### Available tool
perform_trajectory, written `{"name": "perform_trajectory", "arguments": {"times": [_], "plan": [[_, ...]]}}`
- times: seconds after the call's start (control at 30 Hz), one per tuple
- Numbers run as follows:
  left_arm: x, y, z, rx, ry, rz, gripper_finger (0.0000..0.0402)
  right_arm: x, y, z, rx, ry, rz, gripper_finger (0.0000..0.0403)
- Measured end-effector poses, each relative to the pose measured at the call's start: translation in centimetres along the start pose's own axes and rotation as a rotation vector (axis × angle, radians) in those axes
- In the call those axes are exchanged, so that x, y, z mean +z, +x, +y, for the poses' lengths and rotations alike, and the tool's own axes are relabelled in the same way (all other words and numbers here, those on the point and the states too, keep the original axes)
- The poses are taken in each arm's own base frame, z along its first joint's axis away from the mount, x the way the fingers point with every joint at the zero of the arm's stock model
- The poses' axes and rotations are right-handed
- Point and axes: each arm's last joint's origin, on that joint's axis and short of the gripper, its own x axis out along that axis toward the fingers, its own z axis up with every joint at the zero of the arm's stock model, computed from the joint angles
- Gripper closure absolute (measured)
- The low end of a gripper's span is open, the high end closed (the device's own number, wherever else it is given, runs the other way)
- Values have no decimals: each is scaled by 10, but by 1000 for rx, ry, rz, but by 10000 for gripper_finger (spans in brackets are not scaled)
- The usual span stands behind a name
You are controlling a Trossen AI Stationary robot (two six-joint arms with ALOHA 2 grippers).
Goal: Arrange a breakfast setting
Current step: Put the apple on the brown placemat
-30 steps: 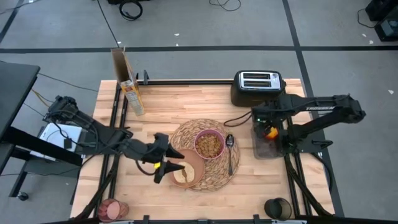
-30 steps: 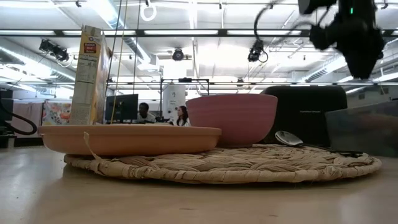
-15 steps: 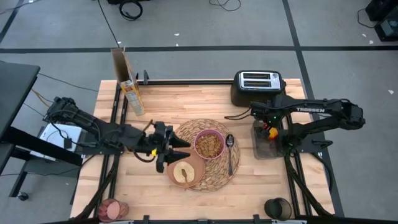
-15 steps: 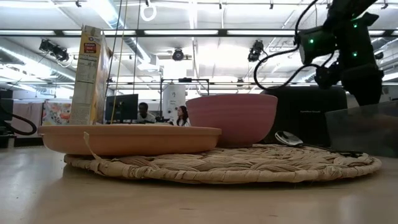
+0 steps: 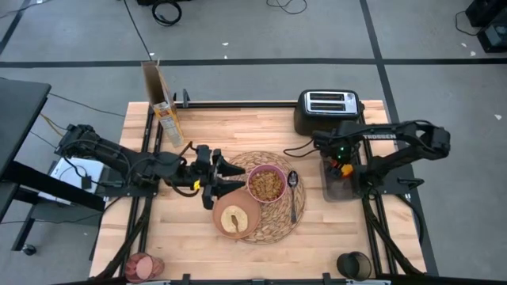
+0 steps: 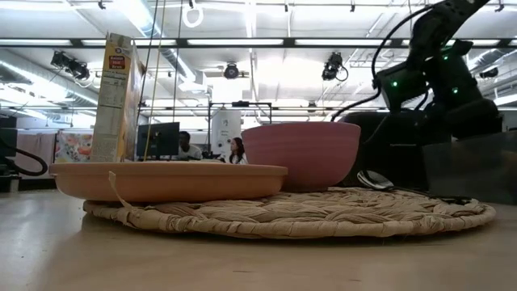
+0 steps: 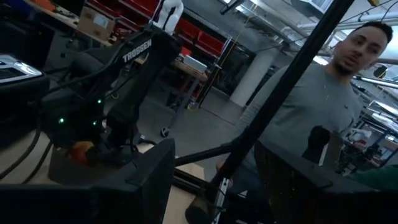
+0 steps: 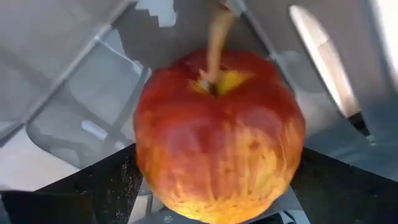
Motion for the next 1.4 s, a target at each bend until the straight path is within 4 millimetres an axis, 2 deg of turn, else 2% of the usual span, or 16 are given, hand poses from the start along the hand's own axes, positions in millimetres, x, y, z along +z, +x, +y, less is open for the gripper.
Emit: {"name": "perform_trajectory", "arguments": {"times": [0.2,0.63,0.8,1.0,1.17,1.27,1.4], "plan": [[0,0,0,-1,19,3,175,7,5,3,28,3,8,29],[0,0,0,0,26,3,175,25,2,12,54,-24,-203,31],[2,-3,0,-1,27,4,175,25,3,15,49,-18,-205,63],[16,-15,-1,-5,20,-17,175,16,-3,17,61,35,-221,66],[27,-26,-3,-14,34,-39,175,-4,-26,18,73,47,-245,66],[29,-27,-1,-5,56,-49,175,-18,-53,21,91,19,-301,66],[32,-25,4,20,61,-60,173,-36,-102,28,164,-28,-465,66]]}}
